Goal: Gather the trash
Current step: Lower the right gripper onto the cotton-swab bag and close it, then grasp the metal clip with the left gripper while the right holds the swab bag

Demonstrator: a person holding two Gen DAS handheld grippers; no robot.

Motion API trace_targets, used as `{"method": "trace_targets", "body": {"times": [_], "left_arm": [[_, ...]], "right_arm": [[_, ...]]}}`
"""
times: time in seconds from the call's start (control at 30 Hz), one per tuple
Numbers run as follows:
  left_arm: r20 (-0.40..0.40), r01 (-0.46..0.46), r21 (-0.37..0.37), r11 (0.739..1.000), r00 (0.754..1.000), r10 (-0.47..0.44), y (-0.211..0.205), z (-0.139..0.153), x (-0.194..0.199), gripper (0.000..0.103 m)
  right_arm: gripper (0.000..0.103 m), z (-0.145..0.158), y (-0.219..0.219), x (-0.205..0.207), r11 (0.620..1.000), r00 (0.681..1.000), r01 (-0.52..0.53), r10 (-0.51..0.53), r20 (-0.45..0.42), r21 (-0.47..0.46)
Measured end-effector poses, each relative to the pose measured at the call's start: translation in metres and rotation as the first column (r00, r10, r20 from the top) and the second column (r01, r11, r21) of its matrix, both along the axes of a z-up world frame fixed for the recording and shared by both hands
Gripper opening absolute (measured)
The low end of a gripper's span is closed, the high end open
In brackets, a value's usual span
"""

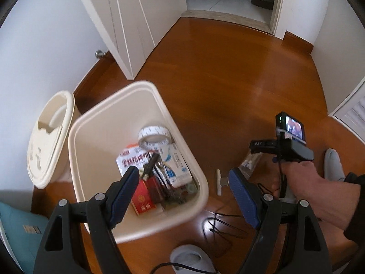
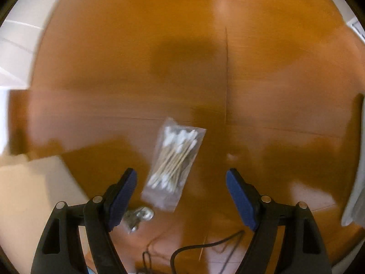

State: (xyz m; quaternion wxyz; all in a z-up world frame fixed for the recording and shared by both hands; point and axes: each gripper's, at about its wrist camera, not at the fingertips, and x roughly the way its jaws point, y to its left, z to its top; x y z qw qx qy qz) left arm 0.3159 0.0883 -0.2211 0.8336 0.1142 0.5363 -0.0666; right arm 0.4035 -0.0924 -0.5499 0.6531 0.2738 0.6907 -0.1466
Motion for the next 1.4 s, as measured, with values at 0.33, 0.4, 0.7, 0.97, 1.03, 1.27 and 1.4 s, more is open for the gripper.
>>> {"method": "trace_targets", "body": {"times": [0.33,0.4,0.7,0.97,1.03,1.27,1.4], "left_arm": [[-0.036,0.073,-0.031,0.997,0.997,-0.074,-0.040,-0.009,0.010,0.081],[-0.080,0.110,-0.058,0.992,0.990,-0.114,-0.058,-0.019,0.008,0.081],[-0.272,-0.031,-0.193,0.981,0.962,-0.023,-0.088,-0.094,0.040,0.081],[-0.477,-0.089,-0.131,0.987,0.879,0.016,-0.105,-0.197,0.084,0.080],[-0.516,-0.110,-0.106,0.988,0.856,0.040,-0.097,-0.221,0.087,0.080],[-0.612,-0.167,-0.084,0.982,0.787,0.082,-0.066,-0.284,0.077,0.066],[-0.622,-0.188,-0.108,0.976,0.779,0.082,-0.063,-0.294,0.073,0.066]], "right_arm": [[0.076,-0.020,0.039,0.023,0.951,0.960,-0.277,0.281,0.006,-0.139],[0.016,-0.012,0.047,0.029,0.893,0.903,-0.418,0.428,0.027,-0.170],[0.008,0.018,-0.024,0.042,0.856,0.851,-0.516,0.511,0.126,0.014],[0.008,0.035,-0.067,0.035,0.863,0.851,-0.505,0.490,0.189,0.033],[0.008,0.030,-0.065,0.035,0.863,0.852,-0.502,0.484,0.202,0.053],[0.009,0.026,-0.089,0.031,0.867,0.858,-0.488,0.456,0.236,0.099],[0.009,0.022,-0.102,0.037,0.880,0.871,-0.464,0.432,0.235,0.100]]}}
